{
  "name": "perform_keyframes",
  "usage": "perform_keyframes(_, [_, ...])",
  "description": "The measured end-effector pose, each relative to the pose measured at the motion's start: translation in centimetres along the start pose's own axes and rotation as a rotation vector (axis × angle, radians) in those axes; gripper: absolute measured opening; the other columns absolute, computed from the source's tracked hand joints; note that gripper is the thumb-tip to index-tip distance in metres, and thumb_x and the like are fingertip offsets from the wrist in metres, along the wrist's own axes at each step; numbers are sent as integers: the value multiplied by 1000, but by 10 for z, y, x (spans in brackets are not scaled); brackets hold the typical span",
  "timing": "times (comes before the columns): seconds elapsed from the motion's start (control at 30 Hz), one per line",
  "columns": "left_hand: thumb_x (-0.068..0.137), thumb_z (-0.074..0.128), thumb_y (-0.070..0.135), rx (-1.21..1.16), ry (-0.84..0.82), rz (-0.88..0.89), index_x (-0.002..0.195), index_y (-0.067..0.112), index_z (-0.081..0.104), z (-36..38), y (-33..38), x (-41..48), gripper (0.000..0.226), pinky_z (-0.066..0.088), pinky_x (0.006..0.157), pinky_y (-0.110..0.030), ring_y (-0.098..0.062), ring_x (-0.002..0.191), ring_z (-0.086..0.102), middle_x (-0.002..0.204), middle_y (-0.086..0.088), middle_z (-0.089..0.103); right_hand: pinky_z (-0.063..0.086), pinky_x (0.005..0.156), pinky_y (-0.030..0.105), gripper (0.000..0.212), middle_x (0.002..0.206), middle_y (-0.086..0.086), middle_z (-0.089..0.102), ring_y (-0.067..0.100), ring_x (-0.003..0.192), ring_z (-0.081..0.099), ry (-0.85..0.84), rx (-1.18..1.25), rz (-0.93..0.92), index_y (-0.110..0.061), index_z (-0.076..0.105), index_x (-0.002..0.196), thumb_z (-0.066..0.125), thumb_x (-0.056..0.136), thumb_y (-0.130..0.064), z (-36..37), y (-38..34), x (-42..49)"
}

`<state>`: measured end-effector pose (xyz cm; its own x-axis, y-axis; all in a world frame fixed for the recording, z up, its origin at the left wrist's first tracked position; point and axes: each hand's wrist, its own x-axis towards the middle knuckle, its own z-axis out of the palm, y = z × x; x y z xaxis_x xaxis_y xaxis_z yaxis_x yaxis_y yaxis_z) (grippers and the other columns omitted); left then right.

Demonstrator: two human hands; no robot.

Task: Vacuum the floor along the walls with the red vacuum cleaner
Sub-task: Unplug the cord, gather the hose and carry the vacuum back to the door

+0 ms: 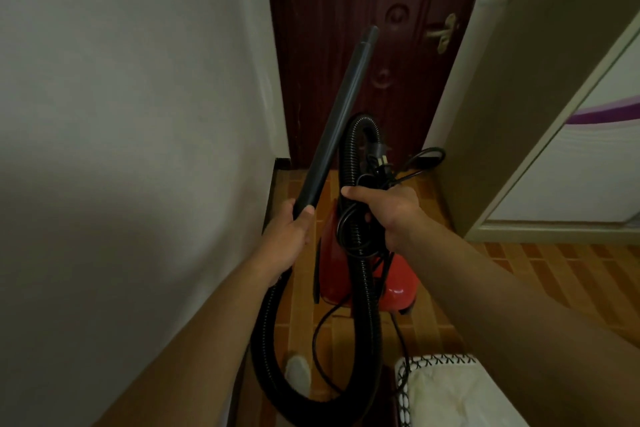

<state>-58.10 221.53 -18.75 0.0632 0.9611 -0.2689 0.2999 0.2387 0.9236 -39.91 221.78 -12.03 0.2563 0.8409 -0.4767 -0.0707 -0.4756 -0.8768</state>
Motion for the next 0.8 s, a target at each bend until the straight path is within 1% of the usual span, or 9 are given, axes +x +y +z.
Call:
perform_keyframes(0.07, [104,43,50,-6,-13,2,135,32,46,-3,8,35,36,50,77,-36,-15,84,61,95,0,63,59,54,35,35,71,5,64,26,68,67,7,7,1,-8,66,87,94,69,-22,8,-14,29])
perform_keyframes(0.1, [104,42,50,-4,-17,2,136,31,46,-5,11,54,37,50,77,-35,-14,85,62,96,1,64,56,53,33,35,72,5,64,26,68,67,12,6,3,-9,66,87,93,70,-23,13,-20,44])
perform_keyframes(0.23, [104,42,53,6,-54,1,137,30,46,-15,26,129,40,48,74,-32,-15,89,63,103,1,64,56,58,35,40,77,7,62,26,70,65,45,-8,22,-8,63,92,93,71,-26,33,-50,103])
perform_keyframes(0.37, [105,42,49,-15,-95,16,128,29,50,-22,47,197,32,45,72,-31,-13,82,60,94,3,62,58,57,34,43,77,7,64,25,70,65,76,20,13,-7,64,96,93,70,-25,46,-83,157])
perform_keyframes(0.47, [105,42,50,-15,-100,19,130,32,49,-22,61,242,31,45,70,-30,-13,81,60,92,2,63,60,55,34,48,77,7,65,24,67,65,92,32,2,-5,66,102,94,69,-25,49,-103,194])
perform_keyframes(0.6, [103,43,53,-18,-111,13,130,39,47,-15,76,295,31,49,76,-36,-15,82,61,91,2,64,63,62,40,42,82,11,71,23,65,65,91,66,-12,-5,70,99,94,69,-22,47,-130,242])
perform_keyframes(0.67, [103,43,53,-17,-120,18,125,41,50,-10,82,319,26,50,76,-37,-15,81,61,92,1,64,64,64,42,38,80,9,70,23,65,66,89,69,-19,-7,70,97,93,70,-21,43,-139,266])
perform_keyframes(0.73, [103,42,53,-9,-119,16,120,44,51,-3,91,341,21,50,75,-36,-16,82,62,95,0,64,64,71,49,42,86,11,73,29,73,71,92,67,-11,-8,69,98,94,68,-22,38,-148,291])
perform_keyframes(0.8, [103,42,54,3,-115,18,126,41,49,7,102,362,27,50,77,-35,-15,84,62,98,0,64,63,74,53,48,93,14,75,34,84,74,99,55,1,-9,68,99,96,64,-25,31,-159,317])
